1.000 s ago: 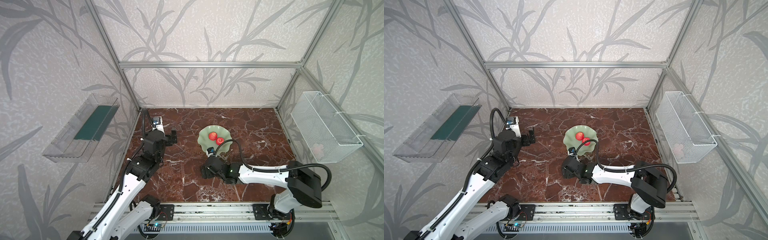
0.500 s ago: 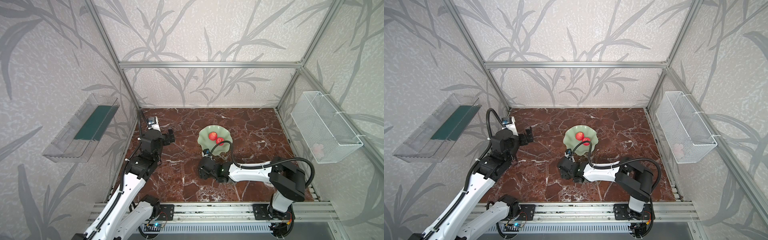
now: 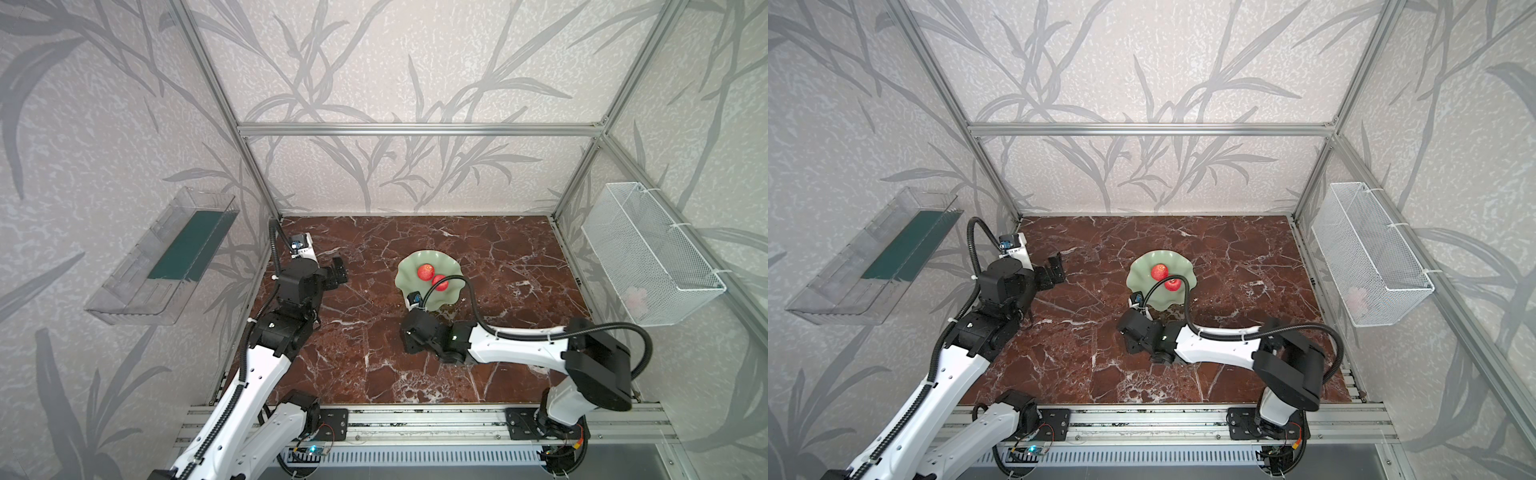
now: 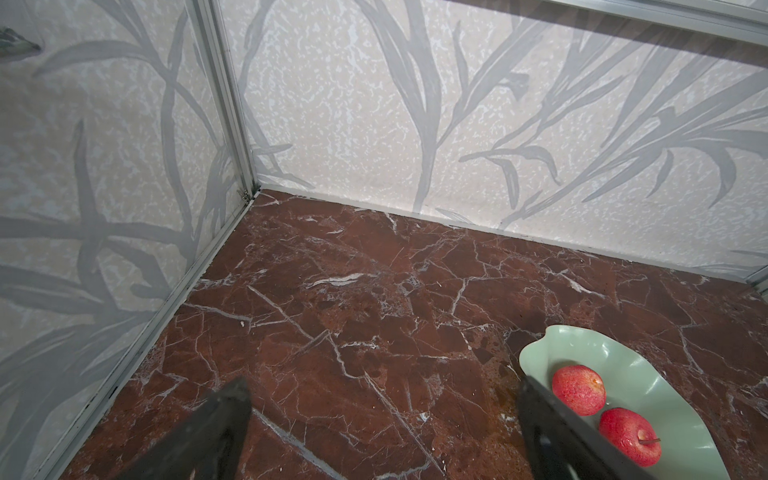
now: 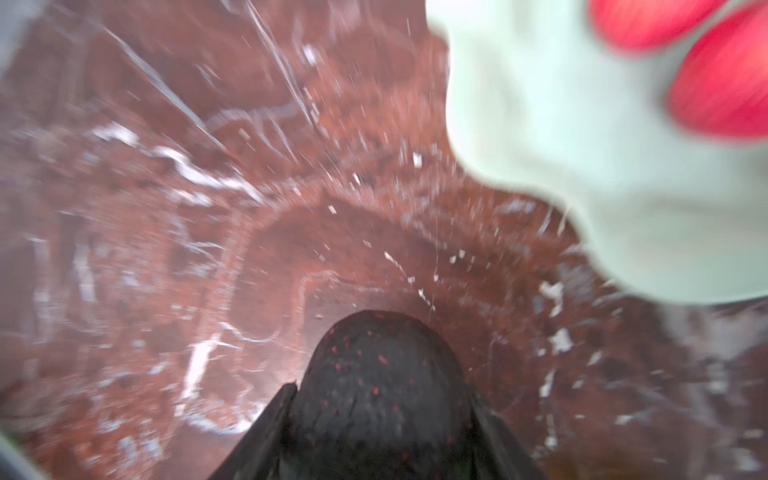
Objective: Place and organize the fake fruits in the fruit bowl
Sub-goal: 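Lift the avocado with the right gripper and lower it into the bowl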
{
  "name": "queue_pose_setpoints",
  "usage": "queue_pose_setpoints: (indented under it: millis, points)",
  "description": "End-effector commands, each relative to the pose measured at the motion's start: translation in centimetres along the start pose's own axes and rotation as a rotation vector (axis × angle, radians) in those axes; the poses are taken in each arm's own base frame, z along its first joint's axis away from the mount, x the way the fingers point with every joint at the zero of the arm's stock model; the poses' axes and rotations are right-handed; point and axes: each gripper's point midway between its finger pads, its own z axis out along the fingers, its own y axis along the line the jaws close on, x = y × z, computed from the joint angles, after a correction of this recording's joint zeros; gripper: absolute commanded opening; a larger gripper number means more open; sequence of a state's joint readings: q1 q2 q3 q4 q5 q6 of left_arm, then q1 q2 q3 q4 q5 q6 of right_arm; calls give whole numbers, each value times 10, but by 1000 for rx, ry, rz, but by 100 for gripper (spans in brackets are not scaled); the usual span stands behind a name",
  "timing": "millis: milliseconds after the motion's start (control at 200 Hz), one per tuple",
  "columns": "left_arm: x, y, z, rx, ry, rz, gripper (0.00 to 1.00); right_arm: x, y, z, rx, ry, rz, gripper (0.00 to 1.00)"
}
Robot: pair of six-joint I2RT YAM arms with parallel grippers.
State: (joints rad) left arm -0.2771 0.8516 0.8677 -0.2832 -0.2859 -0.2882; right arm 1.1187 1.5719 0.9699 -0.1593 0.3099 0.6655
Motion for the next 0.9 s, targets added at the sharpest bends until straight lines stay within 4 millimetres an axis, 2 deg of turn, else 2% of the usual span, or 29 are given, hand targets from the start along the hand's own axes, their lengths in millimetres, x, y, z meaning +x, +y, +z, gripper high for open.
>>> queue_pose_setpoints:
  millis: [0,60,80,145,425,440,650,895]
  points:
    - [3,2,0,0,3,-16,99,-49,-7,-30,1,-93,-69,46]
    - [3,3,0,-3,4,-18,99,-59,-11,-32,-8,-91,-84,46]
    - [4,4,0,-3,5,-18,99,-68,-23,-30,13,-96,-71,46]
    - [4,4,1,-2,6,-17,99,-79,-32,-25,21,-92,-83,46]
    - [8,5,4,-6,23,-23,99,-112,-55,21,47,-24,-142,46]
    - [9,5,5,-6,26,-23,99,-108,-59,30,56,-4,-147,46]
    - [12,7,7,-14,39,-26,99,-109,-80,74,81,77,-180,46]
    - [16,7,11,-10,53,-31,99,-102,-97,102,95,110,-161,46]
